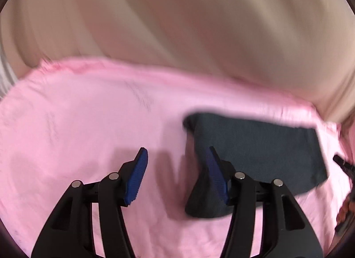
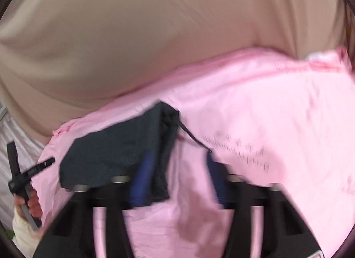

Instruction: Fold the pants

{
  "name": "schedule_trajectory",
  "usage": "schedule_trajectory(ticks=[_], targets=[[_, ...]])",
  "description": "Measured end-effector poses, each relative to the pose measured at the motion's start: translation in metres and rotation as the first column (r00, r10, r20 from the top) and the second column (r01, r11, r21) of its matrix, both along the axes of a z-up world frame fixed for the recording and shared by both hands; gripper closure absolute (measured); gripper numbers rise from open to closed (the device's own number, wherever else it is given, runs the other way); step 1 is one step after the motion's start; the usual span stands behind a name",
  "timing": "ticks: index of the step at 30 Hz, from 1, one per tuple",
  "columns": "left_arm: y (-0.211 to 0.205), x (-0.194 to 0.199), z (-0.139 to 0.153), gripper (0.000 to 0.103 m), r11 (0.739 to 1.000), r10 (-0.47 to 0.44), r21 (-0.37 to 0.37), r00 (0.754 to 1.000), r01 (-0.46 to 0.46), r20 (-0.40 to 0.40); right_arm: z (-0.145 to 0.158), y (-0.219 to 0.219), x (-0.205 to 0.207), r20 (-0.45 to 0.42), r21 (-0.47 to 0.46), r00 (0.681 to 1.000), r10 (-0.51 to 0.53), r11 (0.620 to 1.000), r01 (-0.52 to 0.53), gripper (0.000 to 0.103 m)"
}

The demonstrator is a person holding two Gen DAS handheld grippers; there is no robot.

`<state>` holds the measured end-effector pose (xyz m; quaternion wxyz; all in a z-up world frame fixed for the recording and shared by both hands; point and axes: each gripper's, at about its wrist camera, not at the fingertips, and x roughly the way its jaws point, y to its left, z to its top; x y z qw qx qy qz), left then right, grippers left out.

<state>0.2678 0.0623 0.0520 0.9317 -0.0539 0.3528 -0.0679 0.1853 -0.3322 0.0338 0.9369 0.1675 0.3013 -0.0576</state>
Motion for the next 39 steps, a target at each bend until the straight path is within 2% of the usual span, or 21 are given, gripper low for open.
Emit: schedule_trajectory(ticks=[4, 9, 11, 13, 14, 15, 19, 20, 21, 22, 23, 26, 28, 29, 30, 32, 34, 35, 36, 38, 39], targets=[[-0.035, 0.028, 0.030, 0.050, 0.998, -0.044, -0.049, 0.998, 0.045, 0.033, 0.026, 0.035, 0.043, 0.027, -0.025, 0.990, 0.142, 0.990, -0.141, 0.101], [-0.045, 0.089, -0.013, 0.050, 0.997, -0.015, -0.071, 0.988, 0.004, -0.155, -0.008, 0.049, 0.111, -0.111, -0.026, 0.978, 0.177, 0.983, -0.181, 0.100], [-0.026, 0.085, -0.016, 0.048, 0.985, -0.050, -0.169, 0.985, 0.022, -0.164, -0.017, 0.037, 0.111, -0.123, -0.016, 0.983, 0.136, 0.990, -0.139, 0.095], [-0.007, 0.078, -0.016, 0.028, 0.975, -0.086, -0.215, 0.981, 0.047, -0.173, -0.016, 0.042, 0.101, -0.089, -0.020, 0.984, 0.151, 0.988, -0.154, 0.090], [0.000, 0.081, -0.018, 0.010, 0.973, -0.089, -0.226, 0.978, 0.045, -0.189, -0.016, 0.041, 0.097, -0.084, -0.031, 0.984, 0.158, 0.986, -0.161, 0.087], [0.005, 0.087, -0.022, 0.009, 0.967, -0.097, -0.250, 0.970, 0.040, -0.222, -0.014, 0.042, 0.093, -0.075, -0.033, 0.984, 0.162, 0.986, -0.165, 0.081], [0.001, 0.124, -0.062, 0.009, 0.917, -0.215, -0.399, 0.876, 0.028, -0.432, -0.015, 0.044, 0.089, -0.043, 0.002, 0.981, 0.189, 0.982, -0.189, 0.073], [-0.003, 0.135, -0.076, 0.013, 0.897, -0.240, -0.442, 0.844, 0.004, -0.479, -0.016, 0.047, 0.088, -0.046, -0.003, 0.980, 0.194, 0.981, -0.194, 0.073], [-0.003, 0.141, -0.082, 0.032, 0.891, -0.230, -0.454, 0.835, -0.026, -0.500, -0.017, 0.050, 0.088, -0.048, 0.000, 0.978, 0.202, 0.979, -0.202, 0.073], [-0.003, 0.145, -0.078, 0.044, 0.894, -0.204, -0.446, 0.854, -0.037, -0.479, -0.018, 0.057, 0.086, -0.052, 0.006, 0.976, 0.212, 0.977, -0.212, 0.073], [-0.006, 0.148, -0.070, 0.080, 0.895, -0.208, -0.446, 0.870, -0.016, -0.448, -0.020, 0.060, 0.090, -0.056, 0.004, 0.975, 0.213, 0.977, -0.214, 0.073], [-0.013, 0.146, -0.034, 0.083, 0.893, -0.223, -0.439, 0.947, 0.103, -0.230, -0.022, 0.062, 0.089, -0.056, -0.019, 0.978, 0.202, 0.979, -0.204, 0.073], [-0.026, 0.150, -0.037, 0.080, 0.959, -0.171, -0.256, 0.967, 0.120, -0.188, -0.027, 0.060, 0.095, -0.061, -0.016, 0.978, 0.198, 0.980, -0.200, 0.069], [-0.029, 0.155, -0.051, 0.079, 0.984, -0.130, -0.149, 0.968, 0.099, -0.213, -0.031, 0.058, 0.097, -0.065, -0.009, 0.979, 0.194, 0.981, -0.194, 0.069], [-0.024, 0.157, -0.061, 0.076, 0.992, -0.098, -0.106, 0.966, 0.075, -0.238, -0.034, 0.055, 0.098, -0.068, 0.002, 0.979, 0.190, 0.982, -0.190, 0.070], [-0.006, 0.146, -0.065, 0.072, 0.978, -0.112, -0.198, 0.966, 0.066, -0.234, -0.034, 0.053, 0.093, -0.065, 0.010, 0.980, 0.186, 0.982, -0.186, 0.070], [0.016, 0.112, -0.055, 0.055, 0.962, -0.111, -0.269, 0.972, 0.051, -0.209, -0.029, 0.055, 0.085, -0.068, -0.014, 0.979, 0.190, 0.981, -0.192, 0.058], [0.021, 0.100, -0.053, 0.031, 0.958, -0.120, -0.281, 0.972, 0.060, -0.201, -0.027, 0.055, 0.079, -0.068, -0.019, 0.979, 0.191, 0.981, -0.193, 0.053], [0.027, 0.080, -0.050, 0.020, 0.957, -0.117, -0.283, 0.976, 0.061, -0.185, -0.026, 0.054, 0.070, -0.068, -0.027, 0.980, 0.189, 0.981, -0.191, 0.049], [0.029, 0.047, -0.054, 0.018, 0.962, -0.122, -0.266, 0.971, 0.064, -0.208, -0.027, 0.051, 0.056, -0.069, -0.037, 0.981, 0.180, 0.982, -0.183, 0.044], [0.028, 0.036, -0.061, 0.018, 0.957, -0.139, -0.280, 0.963, 0.071, -0.232, -0.028, 0.048, 0.046, -0.077, -0.050, 0.985, 0.154, 0.986, -0.158, 0.032]])
